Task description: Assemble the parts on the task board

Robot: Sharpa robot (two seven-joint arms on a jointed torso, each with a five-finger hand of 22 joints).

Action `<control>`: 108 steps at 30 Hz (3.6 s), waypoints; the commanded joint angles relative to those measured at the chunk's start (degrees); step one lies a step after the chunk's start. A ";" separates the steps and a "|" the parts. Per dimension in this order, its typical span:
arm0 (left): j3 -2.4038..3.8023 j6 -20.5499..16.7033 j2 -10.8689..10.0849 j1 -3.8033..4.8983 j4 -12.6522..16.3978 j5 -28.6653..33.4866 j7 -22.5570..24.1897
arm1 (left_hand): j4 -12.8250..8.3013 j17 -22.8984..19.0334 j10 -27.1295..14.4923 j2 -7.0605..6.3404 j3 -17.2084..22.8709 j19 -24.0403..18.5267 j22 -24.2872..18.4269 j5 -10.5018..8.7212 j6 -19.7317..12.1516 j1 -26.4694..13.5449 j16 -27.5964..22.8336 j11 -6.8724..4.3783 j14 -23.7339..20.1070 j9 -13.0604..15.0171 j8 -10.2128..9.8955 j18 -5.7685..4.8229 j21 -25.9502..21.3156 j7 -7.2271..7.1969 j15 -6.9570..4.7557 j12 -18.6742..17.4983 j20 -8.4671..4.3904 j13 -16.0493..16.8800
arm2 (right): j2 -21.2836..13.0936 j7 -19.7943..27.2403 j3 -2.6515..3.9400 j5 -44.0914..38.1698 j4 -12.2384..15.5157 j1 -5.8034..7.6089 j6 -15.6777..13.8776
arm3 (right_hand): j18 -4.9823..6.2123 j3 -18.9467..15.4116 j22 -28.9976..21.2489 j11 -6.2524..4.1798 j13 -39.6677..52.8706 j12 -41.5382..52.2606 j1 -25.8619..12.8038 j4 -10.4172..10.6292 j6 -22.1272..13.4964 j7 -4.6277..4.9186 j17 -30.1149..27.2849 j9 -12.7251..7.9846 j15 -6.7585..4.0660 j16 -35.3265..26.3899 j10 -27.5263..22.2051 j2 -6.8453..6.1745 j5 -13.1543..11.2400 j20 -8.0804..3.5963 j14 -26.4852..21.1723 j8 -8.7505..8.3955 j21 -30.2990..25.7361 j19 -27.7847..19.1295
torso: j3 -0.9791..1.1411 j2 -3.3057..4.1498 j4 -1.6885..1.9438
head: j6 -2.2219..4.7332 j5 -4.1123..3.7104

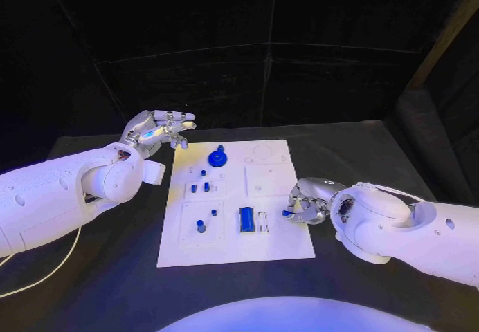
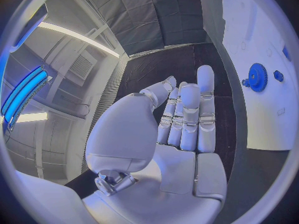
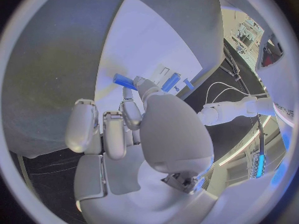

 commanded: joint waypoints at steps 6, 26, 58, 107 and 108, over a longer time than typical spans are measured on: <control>0.02 0.80 -0.05 0.07 0.10 0.12 0.14 | 0.03 -0.05 -0.35 0.39 -0.23 -0.33 -0.07 -0.18 -0.47 -0.25 -0.35 -0.12 -0.45 -0.04 0.11 0.78 -0.29 0.01 0.13 0.25 0.23 -0.05 | 1.57 0.62 0.01 7.10 -0.19 0.07 -4.80 | -0.74 3.35 0.10 0.11 0.14 0.33 -1.65 -0.19 0.63 -0.27 5.53 1.11 0.24 0.00 0.44 -1.40 0.74 -0.21 4.31 0.31 0.32 -0.16 | -0.01 0.02 -0.03 | -0.14 0.14; 0.02 0.92 -0.35 0.07 0.50 0.12 0.00 | 0.02 -0.19 -0.45 0.35 -0.29 -0.34 -0.09 -0.17 -0.52 -0.28 -0.40 -0.12 -0.51 -0.04 0.10 0.78 -0.33 0.00 0.14 0.32 0.24 -0.07 | 6.71 -0.91 0.01 13.11 -3.47 0.08 -4.02 | -0.73 3.63 0.11 0.04 0.14 0.30 -7.35 2.24 0.98 -0.43 5.62 1.64 0.20 0.00 0.85 -3.26 2.55 -0.22 4.34 0.86 0.29 -0.10 | -0.04 -0.02 0.05 | -0.44 0.63; 0.03 1.25 -0.59 0.08 0.61 0.12 -0.30 | -0.04 -0.26 -0.90 0.28 -0.34 -0.36 -0.13 -0.17 -0.90 -0.29 -0.40 -0.01 -0.57 -0.10 -0.05 0.77 -0.40 0.08 0.19 0.30 0.27 -0.15 | 8.93 -1.39 0.01 12.05 -4.68 0.09 -0.03 | -0.69 -1.93 -0.05 -0.74 0.42 0.41 -11.91 5.12 2.75 -1.45 5.68 3.22 -0.40 -0.06 1.33 -3.34 7.11 -0.70 4.34 2.73 0.07 -0.04 | 0.05 -0.05 -0.08 | -0.81 0.84; 0.02 1.53 -0.23 0.07 0.15 0.12 -0.64 | -0.04 -0.41 -1.10 0.33 -0.35 -0.41 -0.16 -0.16 -1.02 -0.30 -0.46 0.04 -0.68 -0.10 -0.08 0.76 -0.46 0.14 0.24 0.34 0.30 -0.18 | 5.88 1.85 0.01 11.90 -3.80 0.09 3.34 | -0.77 -21.68 0.45 -0.17 0.26 -0.53 -6.04 7.66 0.87 -0.86 4.82 5.05 0.04 -0.89 0.81 0.15 -13.51 -0.34 4.20 2.56 -0.06 0.02 | 0.05 0.02 0.01 | -0.51 0.31; 0.02 1.53 -0.22 0.07 0.14 0.12 -0.64 | -0.04 -0.41 -1.10 0.33 -0.35 -0.41 -0.16 -0.16 -1.02 -0.30 -0.46 0.04 -0.68 -0.10 -0.08 0.76 -0.46 0.14 0.24 0.34 0.30 -0.18 | 5.99 1.73 0.01 11.82 -4.00 0.09 3.18 | -0.77 -21.71 0.45 -0.17 0.26 -0.53 -5.98 7.65 0.88 -0.86 4.83 5.07 0.04 -0.89 0.81 0.34 -13.37 -0.34 4.20 2.56 -0.05 0.02 | 0.05 0.03 0.01 | -0.53 0.32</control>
